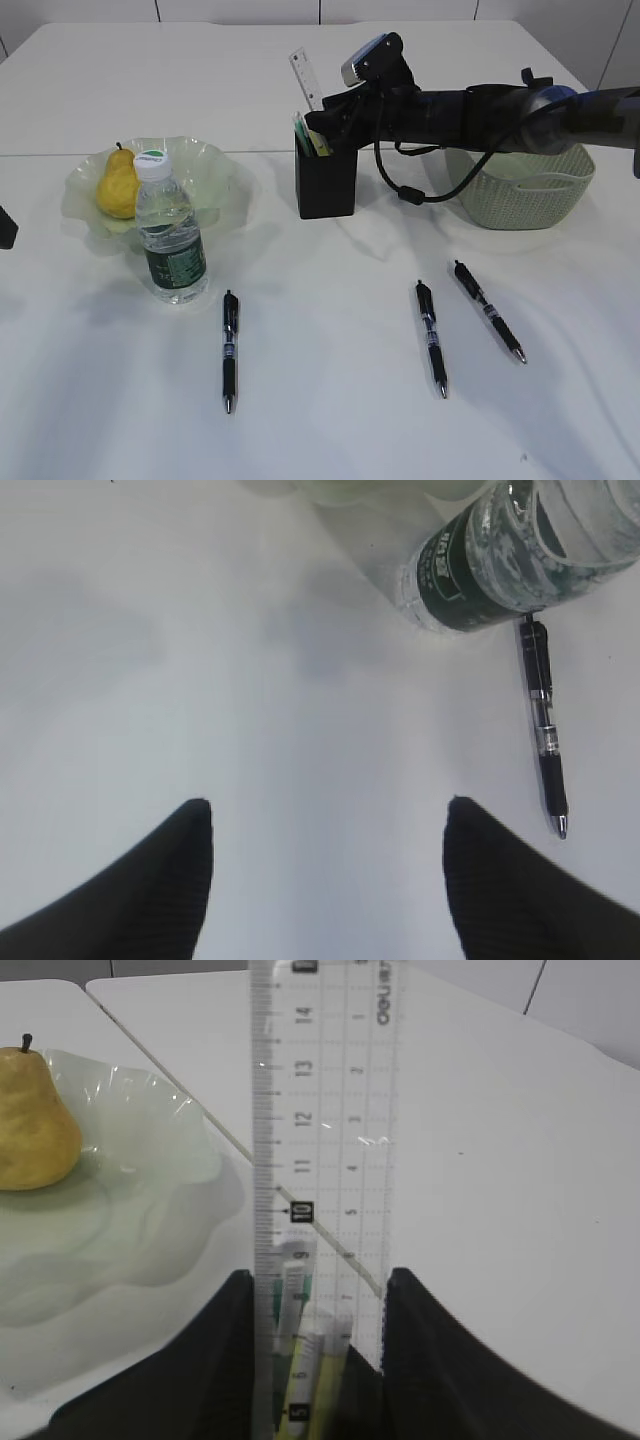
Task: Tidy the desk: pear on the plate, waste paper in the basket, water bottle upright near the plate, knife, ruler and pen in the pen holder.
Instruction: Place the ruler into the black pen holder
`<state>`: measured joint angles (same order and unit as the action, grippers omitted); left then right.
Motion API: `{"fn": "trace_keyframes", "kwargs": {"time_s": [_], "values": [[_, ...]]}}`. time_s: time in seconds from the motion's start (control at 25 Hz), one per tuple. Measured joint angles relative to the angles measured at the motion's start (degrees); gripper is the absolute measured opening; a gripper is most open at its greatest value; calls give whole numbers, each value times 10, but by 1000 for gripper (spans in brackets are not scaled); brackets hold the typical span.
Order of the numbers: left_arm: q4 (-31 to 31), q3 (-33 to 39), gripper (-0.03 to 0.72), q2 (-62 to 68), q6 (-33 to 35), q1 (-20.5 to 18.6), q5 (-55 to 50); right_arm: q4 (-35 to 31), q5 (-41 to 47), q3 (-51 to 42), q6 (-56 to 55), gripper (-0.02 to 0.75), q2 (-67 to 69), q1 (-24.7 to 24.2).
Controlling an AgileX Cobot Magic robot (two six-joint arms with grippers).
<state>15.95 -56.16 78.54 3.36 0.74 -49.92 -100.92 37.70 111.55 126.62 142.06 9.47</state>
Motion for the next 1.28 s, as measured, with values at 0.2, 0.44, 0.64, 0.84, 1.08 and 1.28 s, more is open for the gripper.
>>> {"fn": "trace_keyframes", "kwargs": {"time_s": [0.2,0.44,0.64,0.84,1.08,1.28], "values": [[0,0,510,0,0,0,9,0,2,0,-2,330,0,0],[0,0,510,0,0,0,12,0,5,0,-4,357,0,0],[0,0,510,0,0,0,12,0,5,0,-4,358,0,-1],[0,0,510,0,0,0,12,0,8,0,-24,358,0,-1],[0,0,510,0,0,0,12,0,8,0,-36,358,-15,-1],[0,0,510,0,0,0,12,1,9,0,-73,358,-30,-1]]}}
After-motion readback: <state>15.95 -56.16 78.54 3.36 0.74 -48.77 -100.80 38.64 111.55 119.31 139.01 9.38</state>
